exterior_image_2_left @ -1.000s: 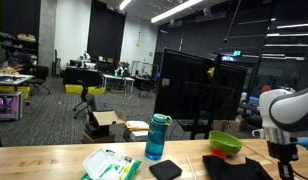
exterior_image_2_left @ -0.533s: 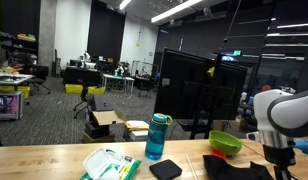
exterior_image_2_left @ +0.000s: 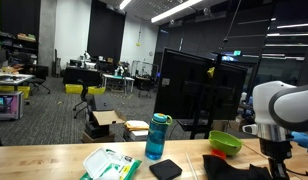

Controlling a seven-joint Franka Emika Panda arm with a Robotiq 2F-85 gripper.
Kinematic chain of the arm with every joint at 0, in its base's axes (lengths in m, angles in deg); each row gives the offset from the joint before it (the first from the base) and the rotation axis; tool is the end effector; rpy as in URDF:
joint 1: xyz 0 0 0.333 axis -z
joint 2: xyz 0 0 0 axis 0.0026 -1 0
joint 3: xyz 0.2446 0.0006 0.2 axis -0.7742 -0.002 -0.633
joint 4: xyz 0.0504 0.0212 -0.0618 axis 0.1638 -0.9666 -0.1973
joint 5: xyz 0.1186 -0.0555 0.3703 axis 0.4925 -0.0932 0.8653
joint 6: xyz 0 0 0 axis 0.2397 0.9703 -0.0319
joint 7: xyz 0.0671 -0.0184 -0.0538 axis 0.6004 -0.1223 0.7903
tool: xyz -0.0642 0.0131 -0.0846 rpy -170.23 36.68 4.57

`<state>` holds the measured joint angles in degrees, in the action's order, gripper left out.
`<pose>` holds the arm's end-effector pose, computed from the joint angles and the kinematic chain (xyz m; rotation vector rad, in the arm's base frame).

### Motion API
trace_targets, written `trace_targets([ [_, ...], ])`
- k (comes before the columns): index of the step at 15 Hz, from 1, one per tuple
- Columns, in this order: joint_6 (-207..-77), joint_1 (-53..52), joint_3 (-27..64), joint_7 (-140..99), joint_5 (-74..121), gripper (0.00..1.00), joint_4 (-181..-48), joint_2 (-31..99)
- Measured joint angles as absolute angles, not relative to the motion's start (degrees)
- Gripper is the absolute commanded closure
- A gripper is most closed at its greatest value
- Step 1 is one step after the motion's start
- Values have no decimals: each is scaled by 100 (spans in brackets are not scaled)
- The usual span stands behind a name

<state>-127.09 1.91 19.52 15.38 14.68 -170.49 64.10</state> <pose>0.3880 -0.0538 0.3173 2.9305 0.8523 -0.4783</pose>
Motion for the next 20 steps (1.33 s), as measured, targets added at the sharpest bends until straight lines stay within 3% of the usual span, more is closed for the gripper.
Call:
trace_targets([
  [9, -12784, -254, 1757, 1539, 1518, 99, -17059, 6563],
  [20, -13987, -583, 1432, 1535, 1496, 99, -17425, 6743],
])
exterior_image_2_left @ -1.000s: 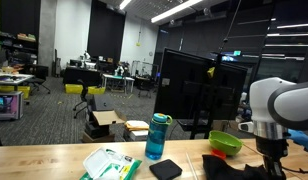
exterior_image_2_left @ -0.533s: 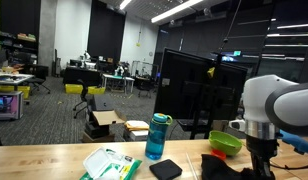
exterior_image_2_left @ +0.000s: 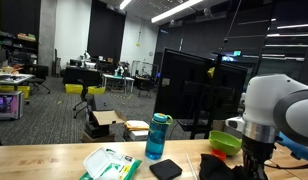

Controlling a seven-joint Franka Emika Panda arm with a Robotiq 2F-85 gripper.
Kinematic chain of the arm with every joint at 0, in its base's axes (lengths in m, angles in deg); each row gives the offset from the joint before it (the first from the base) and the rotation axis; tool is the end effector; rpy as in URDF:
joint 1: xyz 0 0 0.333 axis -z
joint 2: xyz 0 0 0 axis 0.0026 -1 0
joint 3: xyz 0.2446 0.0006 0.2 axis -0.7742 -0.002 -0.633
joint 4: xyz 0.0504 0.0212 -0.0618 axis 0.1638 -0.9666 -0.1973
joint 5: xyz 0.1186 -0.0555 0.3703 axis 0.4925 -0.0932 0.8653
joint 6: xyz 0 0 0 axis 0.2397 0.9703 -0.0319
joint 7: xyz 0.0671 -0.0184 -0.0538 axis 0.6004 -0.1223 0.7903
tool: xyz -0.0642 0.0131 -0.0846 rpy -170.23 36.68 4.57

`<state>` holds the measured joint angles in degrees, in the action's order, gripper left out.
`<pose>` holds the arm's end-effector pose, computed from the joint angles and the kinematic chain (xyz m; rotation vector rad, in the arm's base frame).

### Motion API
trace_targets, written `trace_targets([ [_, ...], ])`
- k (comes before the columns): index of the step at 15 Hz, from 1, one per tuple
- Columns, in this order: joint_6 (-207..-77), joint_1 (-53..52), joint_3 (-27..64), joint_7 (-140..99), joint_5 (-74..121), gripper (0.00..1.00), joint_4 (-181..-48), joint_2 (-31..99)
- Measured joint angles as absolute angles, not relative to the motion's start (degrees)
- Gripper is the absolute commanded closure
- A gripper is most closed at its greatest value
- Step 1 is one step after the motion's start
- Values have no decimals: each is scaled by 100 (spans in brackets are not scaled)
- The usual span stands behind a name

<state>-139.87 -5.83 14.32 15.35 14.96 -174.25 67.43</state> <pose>0.3944 0.0400 0.3294 2.7670 1.1699 -0.1421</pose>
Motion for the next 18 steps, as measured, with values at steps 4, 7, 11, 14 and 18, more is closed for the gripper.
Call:
trace_targets([
  [4, -14288, -722, 1396, 1599, 1477, 99, -17705, 6999],
  [7, -14399, -865, 1377, 1734, 1477, 99, -17894, 7234],
  [11, -14508, -1077, 1361, 1903, 1477, 99, -18076, 7536],
  [14, -14537, -1256, 1356, 2084, 1479, 99, -18046, 7682],
  [18, -14584, -1424, 1355, 2315, 1479, 72, -18048, 7818],
])
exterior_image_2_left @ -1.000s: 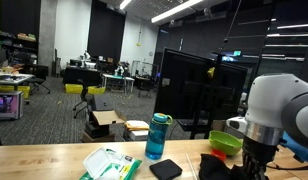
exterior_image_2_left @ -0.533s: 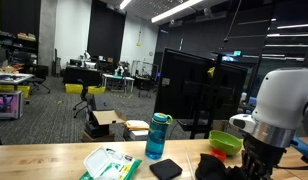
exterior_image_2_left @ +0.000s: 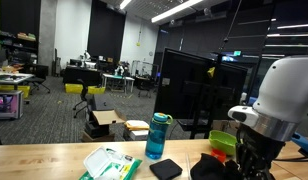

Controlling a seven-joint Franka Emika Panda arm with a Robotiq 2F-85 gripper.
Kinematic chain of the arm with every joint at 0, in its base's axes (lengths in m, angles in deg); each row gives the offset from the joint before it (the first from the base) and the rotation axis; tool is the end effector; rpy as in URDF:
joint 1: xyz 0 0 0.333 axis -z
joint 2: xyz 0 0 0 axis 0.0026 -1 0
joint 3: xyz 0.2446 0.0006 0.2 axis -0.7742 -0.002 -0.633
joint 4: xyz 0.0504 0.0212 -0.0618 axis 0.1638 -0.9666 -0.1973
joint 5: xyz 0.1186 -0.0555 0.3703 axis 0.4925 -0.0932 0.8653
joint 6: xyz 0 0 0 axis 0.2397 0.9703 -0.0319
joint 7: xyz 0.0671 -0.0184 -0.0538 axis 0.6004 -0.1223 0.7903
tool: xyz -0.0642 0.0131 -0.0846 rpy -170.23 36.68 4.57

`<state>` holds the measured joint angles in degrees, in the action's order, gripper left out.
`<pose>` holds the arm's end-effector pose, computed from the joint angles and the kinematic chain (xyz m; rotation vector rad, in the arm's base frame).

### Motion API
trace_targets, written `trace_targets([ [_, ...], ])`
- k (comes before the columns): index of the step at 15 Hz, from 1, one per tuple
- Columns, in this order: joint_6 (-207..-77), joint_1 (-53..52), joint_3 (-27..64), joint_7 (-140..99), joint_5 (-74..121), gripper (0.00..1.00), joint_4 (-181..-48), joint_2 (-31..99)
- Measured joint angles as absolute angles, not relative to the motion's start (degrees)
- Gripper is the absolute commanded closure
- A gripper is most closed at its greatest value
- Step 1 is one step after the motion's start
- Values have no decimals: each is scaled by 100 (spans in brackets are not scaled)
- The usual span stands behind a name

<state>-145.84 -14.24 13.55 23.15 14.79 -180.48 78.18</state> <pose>0.3576 0.0980 0.3644 2.5234 1.5457 0.1236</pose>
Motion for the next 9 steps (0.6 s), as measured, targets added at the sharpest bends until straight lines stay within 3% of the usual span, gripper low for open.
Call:
trace_targets([
  [9, -14579, -1414, 1433, 2376, 1544, 14, -18052, 7838],
])
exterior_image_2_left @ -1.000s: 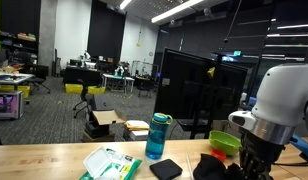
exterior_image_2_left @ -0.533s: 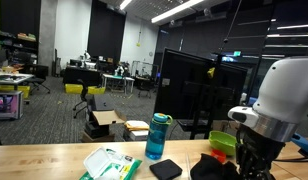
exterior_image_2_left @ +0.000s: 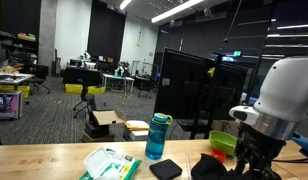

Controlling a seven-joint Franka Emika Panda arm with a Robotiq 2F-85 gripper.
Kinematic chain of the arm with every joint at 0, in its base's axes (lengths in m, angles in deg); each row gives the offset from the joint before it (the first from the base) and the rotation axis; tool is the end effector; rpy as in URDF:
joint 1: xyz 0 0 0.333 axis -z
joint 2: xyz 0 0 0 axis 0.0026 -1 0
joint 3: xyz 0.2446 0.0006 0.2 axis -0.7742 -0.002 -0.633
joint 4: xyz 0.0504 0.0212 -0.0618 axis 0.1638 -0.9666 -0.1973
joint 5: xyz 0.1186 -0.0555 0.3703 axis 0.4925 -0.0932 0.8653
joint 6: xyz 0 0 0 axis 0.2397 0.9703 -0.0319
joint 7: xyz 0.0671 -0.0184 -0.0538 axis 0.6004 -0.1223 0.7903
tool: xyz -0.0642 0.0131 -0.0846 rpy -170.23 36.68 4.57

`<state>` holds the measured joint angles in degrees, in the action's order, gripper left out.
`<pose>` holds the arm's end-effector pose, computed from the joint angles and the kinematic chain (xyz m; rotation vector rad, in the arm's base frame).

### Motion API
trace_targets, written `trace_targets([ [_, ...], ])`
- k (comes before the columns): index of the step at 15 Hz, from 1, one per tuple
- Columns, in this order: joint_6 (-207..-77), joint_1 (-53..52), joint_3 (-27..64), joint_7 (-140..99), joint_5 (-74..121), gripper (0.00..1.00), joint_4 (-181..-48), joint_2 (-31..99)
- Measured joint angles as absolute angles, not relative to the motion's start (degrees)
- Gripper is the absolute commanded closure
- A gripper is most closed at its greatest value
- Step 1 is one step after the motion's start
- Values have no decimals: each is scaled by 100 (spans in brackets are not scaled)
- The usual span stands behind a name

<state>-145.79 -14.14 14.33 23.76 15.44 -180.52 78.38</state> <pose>0.3586 0.0928 0.3653 2.5428 1.5368 0.1290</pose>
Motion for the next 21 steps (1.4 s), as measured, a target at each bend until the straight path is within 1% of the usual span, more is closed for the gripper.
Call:
trace_targets([
  [2, -14566, -1367, 1456, 2211, 1607, 0, -18053, 7858],
  [5, -14421, -1268, 1465, 1869, 1677, 0, -18053, 7914],
  [6, -14319, -1180, 1600, 1903, 1638, 0, -18054, 7944],
  [11, -13704, -33, 2773, 2935, 1338, 0, -17627, 7840],
  [14, -13386, 535, 3314, 3592, 1309, 0, -16900, 7427],
  [17, -13084, 760, 3718, 4192, 1481, 0, -15906, 6683],
  [21, -12470, 883, 3761, 4701, 1983, 0, -14682, 5540],
])
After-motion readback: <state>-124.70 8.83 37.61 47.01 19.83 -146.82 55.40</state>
